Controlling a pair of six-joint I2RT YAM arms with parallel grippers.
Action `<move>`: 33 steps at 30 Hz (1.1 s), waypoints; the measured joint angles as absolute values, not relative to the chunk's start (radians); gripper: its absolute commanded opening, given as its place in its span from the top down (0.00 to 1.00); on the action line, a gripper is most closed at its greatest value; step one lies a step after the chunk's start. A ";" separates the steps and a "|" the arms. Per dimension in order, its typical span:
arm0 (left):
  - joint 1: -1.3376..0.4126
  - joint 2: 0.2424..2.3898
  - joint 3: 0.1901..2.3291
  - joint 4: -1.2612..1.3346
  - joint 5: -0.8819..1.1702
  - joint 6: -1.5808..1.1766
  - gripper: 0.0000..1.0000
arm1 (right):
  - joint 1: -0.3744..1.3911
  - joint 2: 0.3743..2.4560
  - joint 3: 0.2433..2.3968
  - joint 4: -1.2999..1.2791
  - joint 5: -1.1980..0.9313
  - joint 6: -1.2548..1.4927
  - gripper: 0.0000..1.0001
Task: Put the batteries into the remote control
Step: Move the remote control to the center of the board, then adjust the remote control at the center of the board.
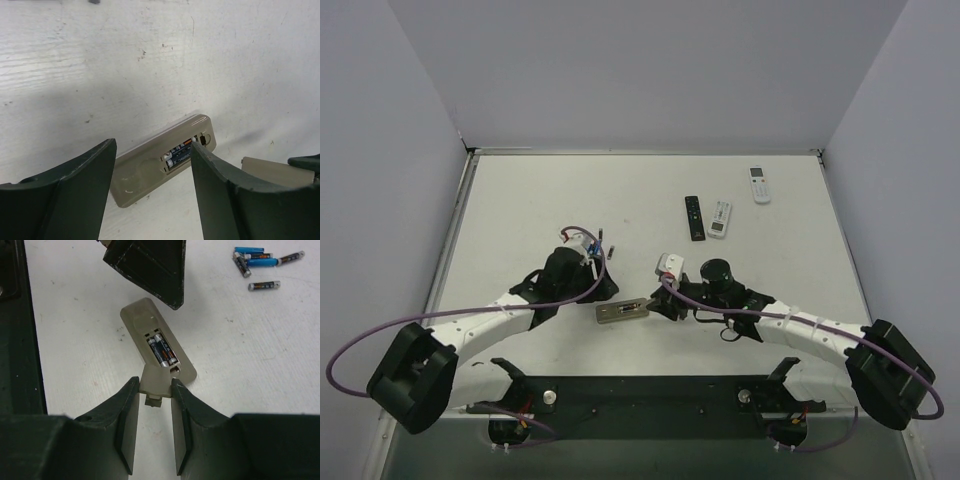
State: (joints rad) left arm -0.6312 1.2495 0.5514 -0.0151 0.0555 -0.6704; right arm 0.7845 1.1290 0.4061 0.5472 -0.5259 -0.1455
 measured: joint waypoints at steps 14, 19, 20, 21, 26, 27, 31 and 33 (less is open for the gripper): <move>-0.580 1.064 0.413 -0.086 0.084 -0.707 0.36 | 0.765 1.419 0.709 0.421 -0.805 -0.410 0.99; -0.580 1.073 0.383 -0.085 0.125 -0.730 0.50 | 0.765 1.480 0.748 0.360 -0.847 -0.487 0.99; -0.580 1.083 0.383 -0.084 0.132 -0.732 0.52 | 0.765 1.489 0.752 0.346 -0.851 -0.500 0.99; -0.580 1.094 0.383 -0.080 0.139 -0.733 0.55 | 0.765 1.499 0.755 0.336 -0.853 -0.511 0.99; -0.580 1.149 0.384 -0.059 0.159 -0.734 0.59 | 0.765 1.526 0.767 0.301 -0.854 -0.554 0.99; -0.578 1.156 0.384 -0.047 0.161 -0.733 0.59 | 0.765 1.530 0.769 0.298 -0.854 -0.560 0.99; -0.574 1.195 0.394 -0.004 0.170 -0.729 0.60 | 0.765 1.535 0.773 0.290 -0.842 -0.578 0.99; -0.574 1.225 0.408 0.014 0.175 -0.728 0.60 | 0.765 1.535 0.773 0.291 -0.836 -0.580 0.99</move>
